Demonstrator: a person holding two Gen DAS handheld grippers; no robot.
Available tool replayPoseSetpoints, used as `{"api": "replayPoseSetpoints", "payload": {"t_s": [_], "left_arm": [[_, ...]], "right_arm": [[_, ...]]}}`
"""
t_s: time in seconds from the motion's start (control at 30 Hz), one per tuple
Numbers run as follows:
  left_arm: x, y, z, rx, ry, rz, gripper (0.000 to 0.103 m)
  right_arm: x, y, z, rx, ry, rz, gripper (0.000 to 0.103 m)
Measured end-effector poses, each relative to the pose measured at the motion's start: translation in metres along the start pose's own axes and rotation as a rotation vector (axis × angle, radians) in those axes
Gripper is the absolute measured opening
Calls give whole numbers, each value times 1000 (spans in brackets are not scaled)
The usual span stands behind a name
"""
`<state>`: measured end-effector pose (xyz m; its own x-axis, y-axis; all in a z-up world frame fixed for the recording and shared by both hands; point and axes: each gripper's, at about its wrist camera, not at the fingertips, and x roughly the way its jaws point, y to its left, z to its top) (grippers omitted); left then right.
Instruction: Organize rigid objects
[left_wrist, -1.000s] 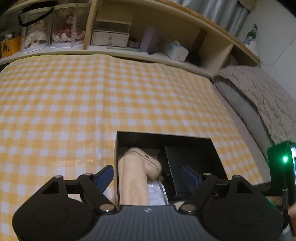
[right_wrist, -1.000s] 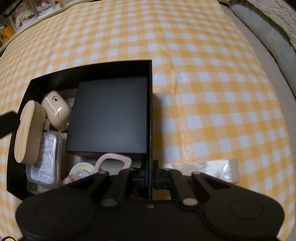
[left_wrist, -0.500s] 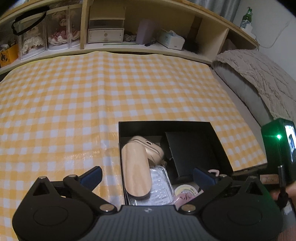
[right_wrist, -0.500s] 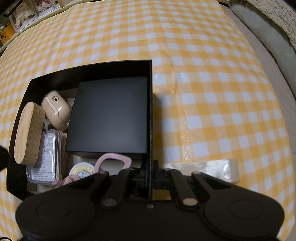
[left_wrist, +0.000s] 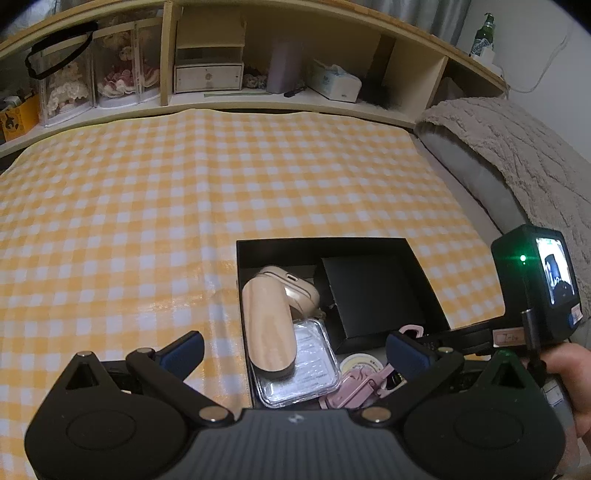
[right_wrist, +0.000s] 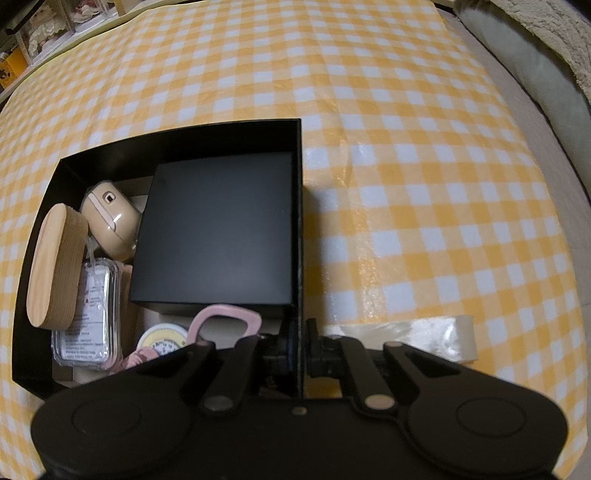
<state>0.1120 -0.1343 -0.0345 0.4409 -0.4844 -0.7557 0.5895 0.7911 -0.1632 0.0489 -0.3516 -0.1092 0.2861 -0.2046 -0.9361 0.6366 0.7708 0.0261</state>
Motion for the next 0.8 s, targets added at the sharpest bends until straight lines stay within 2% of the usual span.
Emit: {"api": "replayPoseSetpoints", "payload": {"t_s": [0.13, 0.27, 0.43, 0.63, 0.8], "left_arm": [[-7, 3, -1, -11, -12, 9, 103], [-15, 5, -1, -16, -27, 21, 103], [-31, 10, -3, -26, -63, 41, 103], [-50, 15, -8, -41, -89, 44, 103], [-68, 12, -13, -11, -131, 50, 103]], "right_arm": [[-9, -5, -2, 0, -16, 12, 16], [-27, -14, -5, 11, -69, 2, 21], [-64, -23, -13, 57, -171, 33, 26], [-112, -11, -28, 16, -306, 31, 36], [-148, -3, -45, -12, -407, 45, 50]]}}
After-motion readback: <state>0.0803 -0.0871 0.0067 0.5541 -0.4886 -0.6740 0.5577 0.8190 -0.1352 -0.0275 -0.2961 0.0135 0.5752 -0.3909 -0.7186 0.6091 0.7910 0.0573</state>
